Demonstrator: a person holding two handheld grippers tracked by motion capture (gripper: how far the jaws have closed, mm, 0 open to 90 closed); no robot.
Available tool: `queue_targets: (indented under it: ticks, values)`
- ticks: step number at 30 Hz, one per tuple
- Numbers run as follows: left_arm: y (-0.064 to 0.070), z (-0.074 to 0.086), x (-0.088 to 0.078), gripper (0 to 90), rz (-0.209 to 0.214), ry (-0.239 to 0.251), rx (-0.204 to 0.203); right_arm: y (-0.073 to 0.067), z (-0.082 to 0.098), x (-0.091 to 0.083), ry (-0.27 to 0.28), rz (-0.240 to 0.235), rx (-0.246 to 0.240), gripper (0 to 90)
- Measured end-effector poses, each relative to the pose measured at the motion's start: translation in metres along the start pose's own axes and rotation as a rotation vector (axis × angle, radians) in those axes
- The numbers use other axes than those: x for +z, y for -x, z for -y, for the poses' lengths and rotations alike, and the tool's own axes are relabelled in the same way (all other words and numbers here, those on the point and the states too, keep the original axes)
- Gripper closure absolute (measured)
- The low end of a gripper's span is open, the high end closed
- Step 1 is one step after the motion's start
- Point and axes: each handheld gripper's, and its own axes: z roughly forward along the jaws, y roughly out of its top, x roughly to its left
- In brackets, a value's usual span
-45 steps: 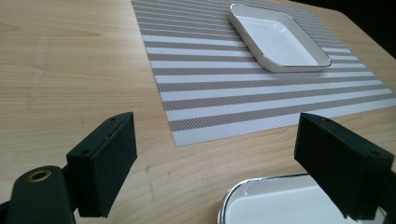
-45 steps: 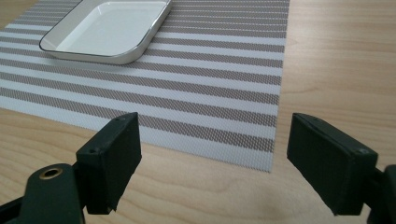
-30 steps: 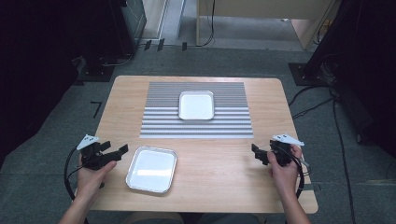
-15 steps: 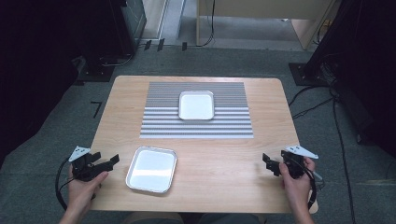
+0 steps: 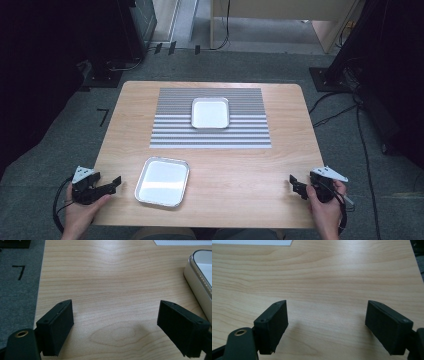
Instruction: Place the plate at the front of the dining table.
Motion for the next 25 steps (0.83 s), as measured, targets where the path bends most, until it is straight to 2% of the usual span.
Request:
queue_targets:
  ticks: [7, 10, 12, 25]
  values:
    - [0.008, 0.003, 0.002, 13.4, -0.052, -0.01, 0.08, 0.005, 0.009, -0.006, 0.01, 0.042, -0.011, 18.3]
    - [0.011, 0.003, 0.003, 13.4, -0.075, -0.02, 0.109, 0.003, 0.013, -0.007, 0.011, 0.068, -0.037, 18.4]
    - [0.011, 0.003, 0.003, 13.4, -0.076, -0.02, 0.107, 0.001, 0.014, -0.008, 0.007, 0.075, -0.054, 19.9]
    - [0.012, 0.003, 0.004, 13.3, -0.077, -0.02, 0.105, 0.001, 0.014, -0.008, 0.008, 0.07, -0.055, 19.8]
